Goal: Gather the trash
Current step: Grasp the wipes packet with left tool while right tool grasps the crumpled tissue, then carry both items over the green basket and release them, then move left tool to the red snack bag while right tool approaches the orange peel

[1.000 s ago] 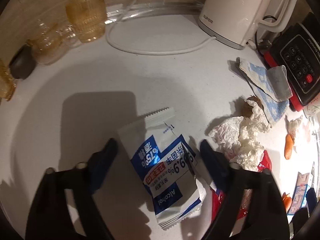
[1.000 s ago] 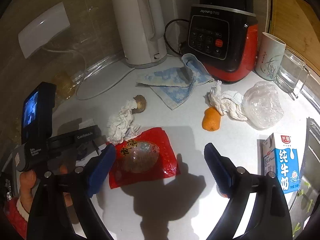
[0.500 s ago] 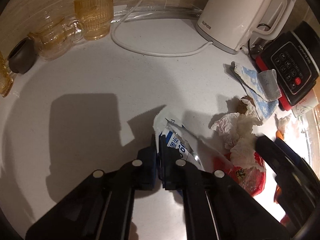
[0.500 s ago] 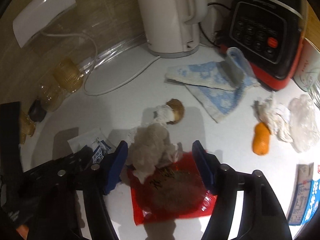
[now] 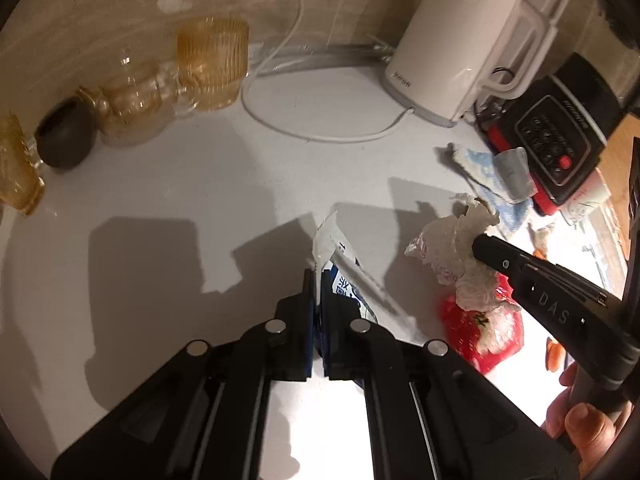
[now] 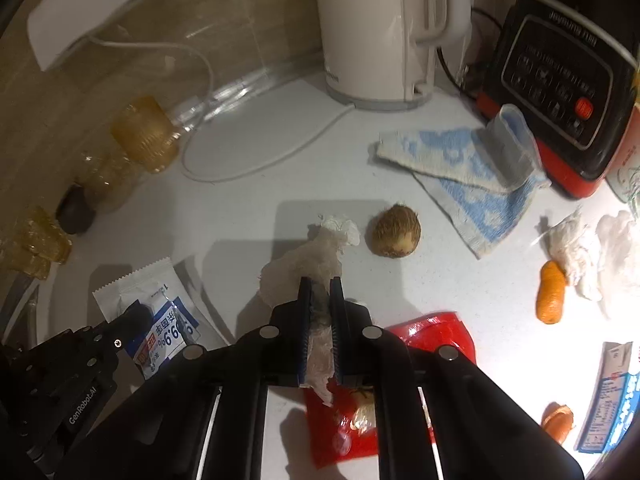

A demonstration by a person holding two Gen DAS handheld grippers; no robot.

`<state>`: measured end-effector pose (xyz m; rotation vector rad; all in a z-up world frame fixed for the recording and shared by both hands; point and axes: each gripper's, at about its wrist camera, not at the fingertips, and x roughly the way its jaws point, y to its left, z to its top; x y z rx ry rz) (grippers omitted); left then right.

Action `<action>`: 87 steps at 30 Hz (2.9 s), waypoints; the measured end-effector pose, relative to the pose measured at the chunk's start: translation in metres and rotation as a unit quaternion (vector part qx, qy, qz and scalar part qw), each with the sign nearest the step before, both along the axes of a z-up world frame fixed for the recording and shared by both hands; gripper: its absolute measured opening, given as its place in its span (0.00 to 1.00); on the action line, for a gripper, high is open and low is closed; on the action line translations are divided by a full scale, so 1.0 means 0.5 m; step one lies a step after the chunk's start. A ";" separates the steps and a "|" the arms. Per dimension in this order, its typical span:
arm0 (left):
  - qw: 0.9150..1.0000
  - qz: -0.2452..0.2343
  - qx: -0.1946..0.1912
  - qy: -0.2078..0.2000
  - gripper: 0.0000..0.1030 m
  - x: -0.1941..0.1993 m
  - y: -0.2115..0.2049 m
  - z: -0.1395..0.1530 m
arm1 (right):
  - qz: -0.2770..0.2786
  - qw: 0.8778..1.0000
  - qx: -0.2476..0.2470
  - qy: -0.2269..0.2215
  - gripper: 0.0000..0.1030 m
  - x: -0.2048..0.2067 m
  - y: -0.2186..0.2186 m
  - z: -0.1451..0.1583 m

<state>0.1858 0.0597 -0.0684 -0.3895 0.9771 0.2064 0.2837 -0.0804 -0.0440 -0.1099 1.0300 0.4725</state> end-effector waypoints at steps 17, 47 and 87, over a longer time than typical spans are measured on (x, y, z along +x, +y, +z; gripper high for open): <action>0.981 -0.190 -0.024 -0.043 0.03 -0.223 -0.192 0.135 | -0.086 0.994 0.011 -0.063 0.10 -0.364 -0.280 0.172; 0.949 -0.295 -0.008 0.110 0.52 -0.548 -0.509 -0.105 | -0.130 0.991 0.015 0.034 0.10 -0.790 -0.572 -0.015; 0.962 -0.220 0.140 -0.075 0.92 -0.313 -0.314 0.153 | -0.110 0.991 0.021 -0.078 0.92 -0.608 -0.488 0.102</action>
